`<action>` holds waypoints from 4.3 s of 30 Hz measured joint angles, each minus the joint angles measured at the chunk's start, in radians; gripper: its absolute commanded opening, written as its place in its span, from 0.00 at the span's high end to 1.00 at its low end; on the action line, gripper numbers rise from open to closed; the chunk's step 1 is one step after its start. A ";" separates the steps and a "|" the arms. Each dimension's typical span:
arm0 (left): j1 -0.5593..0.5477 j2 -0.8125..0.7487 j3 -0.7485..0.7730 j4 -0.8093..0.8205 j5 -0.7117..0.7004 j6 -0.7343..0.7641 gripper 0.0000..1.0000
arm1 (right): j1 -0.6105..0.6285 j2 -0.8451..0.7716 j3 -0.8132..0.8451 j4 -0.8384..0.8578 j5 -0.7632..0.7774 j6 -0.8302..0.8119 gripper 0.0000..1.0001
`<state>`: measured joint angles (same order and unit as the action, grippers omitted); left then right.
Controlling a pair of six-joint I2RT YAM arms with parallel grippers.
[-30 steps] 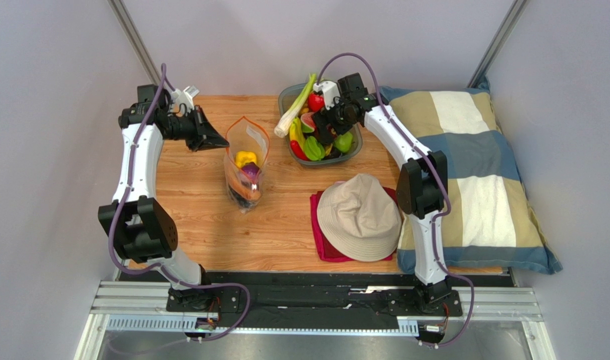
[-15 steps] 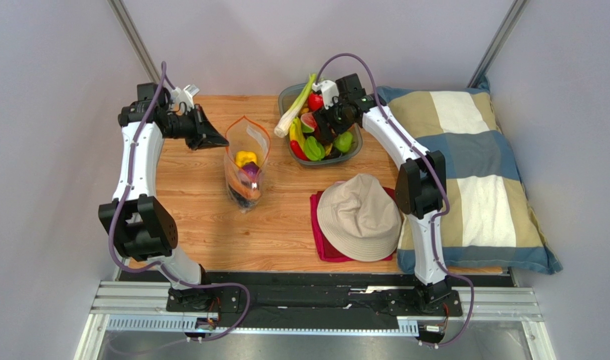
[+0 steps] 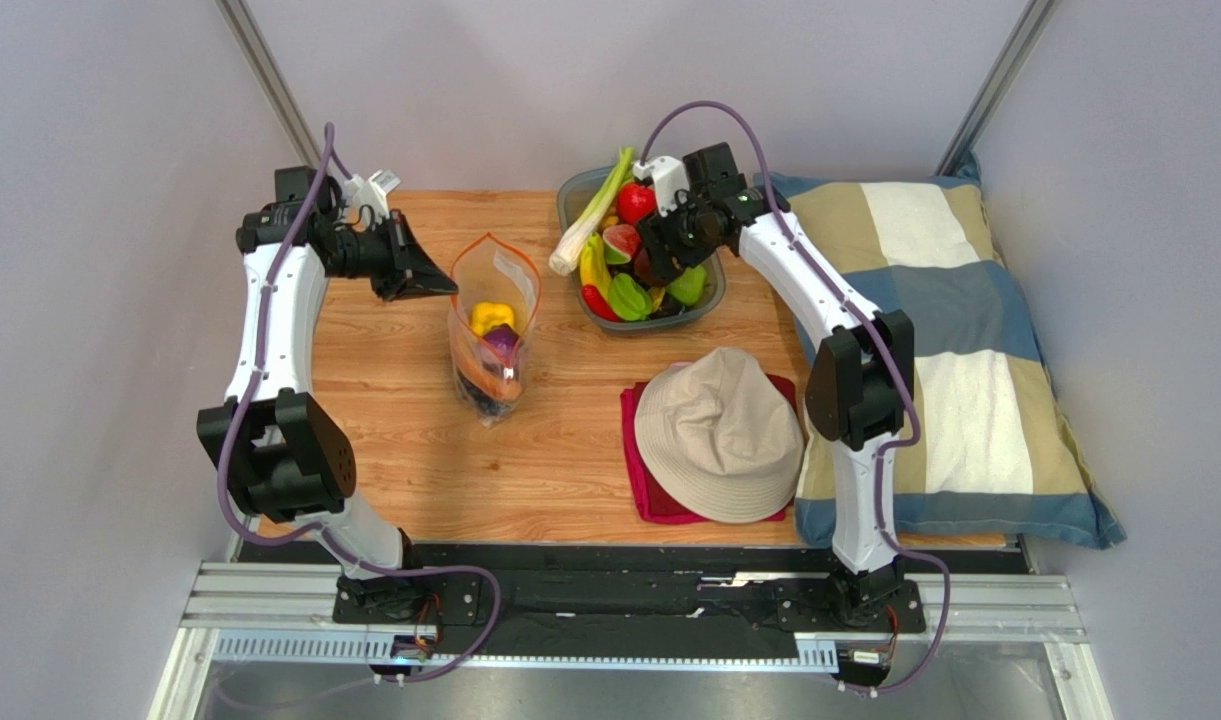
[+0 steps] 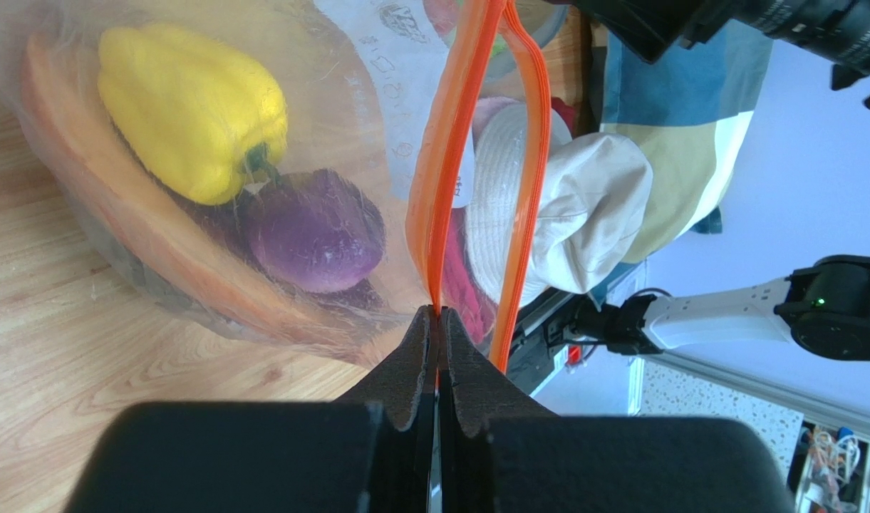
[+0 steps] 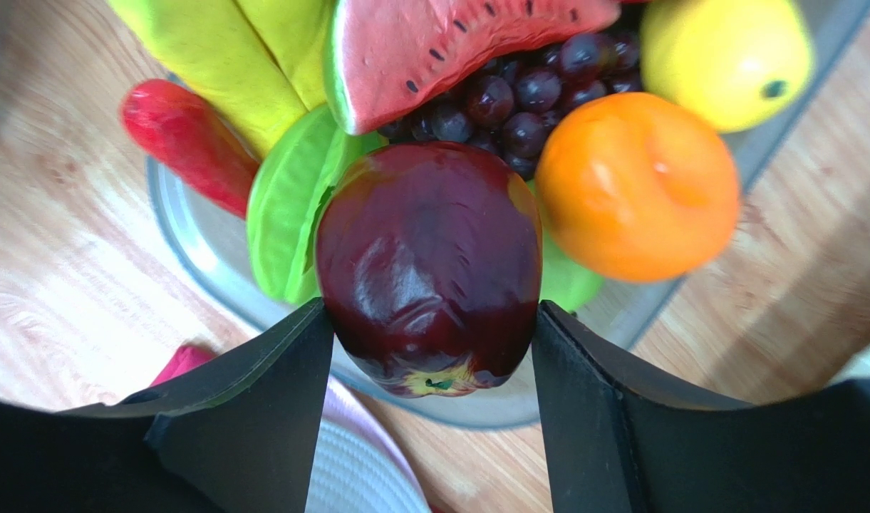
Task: Place the food in the zip-top bag and seal the zipper
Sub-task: Pick up the fake vegetable from the bin, then place the fake vegetable in the zipper food storage bag, then zip the zipper food storage bag at the center of the board.
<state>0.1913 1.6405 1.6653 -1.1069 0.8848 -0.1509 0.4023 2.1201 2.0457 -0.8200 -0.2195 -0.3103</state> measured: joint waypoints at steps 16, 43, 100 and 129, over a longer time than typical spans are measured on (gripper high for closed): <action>0.000 0.000 -0.002 0.005 0.005 0.001 1.00 | 0.049 -0.223 0.061 -0.080 -0.189 0.107 0.57; 0.000 -0.034 -0.063 0.042 0.046 -0.003 1.00 | 0.427 0.012 0.217 0.055 -0.138 0.150 0.02; -0.009 -0.188 -0.286 0.311 -0.005 0.022 0.01 | 0.249 -0.046 -0.267 0.595 -0.614 1.138 1.00; -0.016 -1.051 -1.283 0.944 0.005 0.536 0.28 | 0.223 -0.045 -0.312 0.695 -0.636 1.279 1.00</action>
<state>0.1749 0.5896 0.3820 -0.1631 0.8894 0.3855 0.6250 2.0754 1.7340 -0.1249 -0.8551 0.9688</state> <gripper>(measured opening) 0.747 0.007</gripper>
